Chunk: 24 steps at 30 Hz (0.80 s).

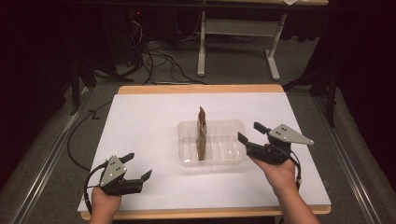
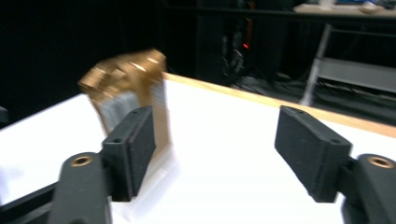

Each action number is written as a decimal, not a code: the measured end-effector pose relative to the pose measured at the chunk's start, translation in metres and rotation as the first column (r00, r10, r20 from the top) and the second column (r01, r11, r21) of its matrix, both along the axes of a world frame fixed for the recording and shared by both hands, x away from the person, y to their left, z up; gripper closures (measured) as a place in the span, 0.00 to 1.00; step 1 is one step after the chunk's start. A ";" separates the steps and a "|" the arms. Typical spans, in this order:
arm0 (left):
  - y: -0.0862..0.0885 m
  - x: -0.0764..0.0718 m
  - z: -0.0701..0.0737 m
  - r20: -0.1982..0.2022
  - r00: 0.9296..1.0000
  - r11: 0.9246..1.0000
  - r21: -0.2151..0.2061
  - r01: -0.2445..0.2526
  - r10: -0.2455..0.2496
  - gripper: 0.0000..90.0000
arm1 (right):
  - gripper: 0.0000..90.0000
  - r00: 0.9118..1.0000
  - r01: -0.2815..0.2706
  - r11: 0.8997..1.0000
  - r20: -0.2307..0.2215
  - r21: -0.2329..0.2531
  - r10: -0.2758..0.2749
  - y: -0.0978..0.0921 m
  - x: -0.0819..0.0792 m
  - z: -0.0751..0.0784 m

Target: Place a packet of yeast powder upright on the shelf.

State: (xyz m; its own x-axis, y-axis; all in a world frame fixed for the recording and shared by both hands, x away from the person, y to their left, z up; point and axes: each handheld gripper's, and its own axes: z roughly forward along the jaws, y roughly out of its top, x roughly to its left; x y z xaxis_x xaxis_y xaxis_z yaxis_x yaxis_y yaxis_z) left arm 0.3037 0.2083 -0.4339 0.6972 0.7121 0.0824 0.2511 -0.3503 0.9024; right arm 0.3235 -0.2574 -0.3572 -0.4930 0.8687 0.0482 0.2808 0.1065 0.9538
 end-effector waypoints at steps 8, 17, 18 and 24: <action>0.000 0.002 -0.002 -0.014 1.000 1.000 0.010 -0.001 0.001 0.17 | 0.21 0.989 0.116 0.992 -0.093 0.048 -0.111 -0.063 -0.006 -0.025; -0.010 0.004 -0.007 -0.051 0.999 0.999 0.036 0.020 -0.018 0.17 | 0.16 0.967 0.149 0.989 -0.210 0.001 -0.146 -0.106 -0.034 -0.088; -0.010 0.004 -0.007 -0.051 0.999 0.999 0.036 0.020 -0.018 0.17 | 0.18 0.968 0.152 0.988 -0.198 -0.017 -0.152 -0.108 -0.035 -0.087; -0.019 0.005 -0.010 -0.057 0.998 0.997 0.069 0.037 -0.033 0.17 | 0.11 0.974 0.200 0.978 -0.101 -0.058 -0.205 -0.106 -0.039 -0.079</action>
